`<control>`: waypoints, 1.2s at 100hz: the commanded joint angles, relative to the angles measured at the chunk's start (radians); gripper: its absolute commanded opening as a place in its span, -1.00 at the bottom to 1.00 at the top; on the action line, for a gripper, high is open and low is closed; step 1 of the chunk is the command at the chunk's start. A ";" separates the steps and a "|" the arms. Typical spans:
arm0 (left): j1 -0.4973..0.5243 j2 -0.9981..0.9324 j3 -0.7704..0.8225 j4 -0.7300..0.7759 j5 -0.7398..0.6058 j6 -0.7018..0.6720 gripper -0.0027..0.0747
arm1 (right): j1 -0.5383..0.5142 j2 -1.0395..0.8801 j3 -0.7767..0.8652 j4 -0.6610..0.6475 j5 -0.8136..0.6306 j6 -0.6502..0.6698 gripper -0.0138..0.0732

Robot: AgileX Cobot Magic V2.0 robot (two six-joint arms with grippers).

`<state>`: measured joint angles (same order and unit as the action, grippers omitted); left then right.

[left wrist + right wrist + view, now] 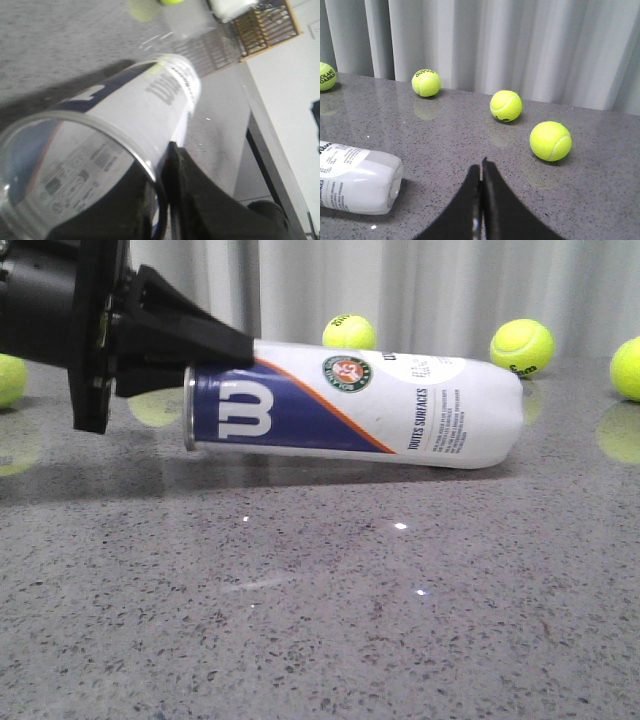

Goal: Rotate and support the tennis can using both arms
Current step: 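Lift the can with the left gripper and stand it upright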

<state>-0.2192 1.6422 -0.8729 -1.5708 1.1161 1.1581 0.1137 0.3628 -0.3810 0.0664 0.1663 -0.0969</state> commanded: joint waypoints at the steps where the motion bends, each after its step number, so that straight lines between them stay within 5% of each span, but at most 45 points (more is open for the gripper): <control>1: 0.002 -0.058 -0.024 -0.032 0.060 0.034 -0.99 | -0.006 0.004 -0.026 0.003 -0.075 -0.002 -0.84; 30: 0.096 -0.323 -0.025 0.124 0.076 -0.017 -0.99 | -0.006 0.004 -0.026 0.003 -0.074 -0.002 -0.84; 61: 0.152 -0.656 -0.205 0.707 0.058 -0.396 -0.99 | -0.006 0.004 -0.026 0.003 -0.075 -0.002 -0.84; 99: 0.152 -0.747 -0.342 1.186 0.160 -0.718 -0.99 | -0.006 0.004 -0.026 0.003 -0.075 -0.002 -0.84; 120: 0.145 -0.740 -0.337 1.225 0.160 -0.747 -0.99 | -0.006 0.004 -0.026 0.003 -0.075 -0.002 -0.84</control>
<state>-0.0704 0.9043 -1.1848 -0.3273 1.2676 0.4280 0.1137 0.3628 -0.3810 0.0664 0.1681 -0.0969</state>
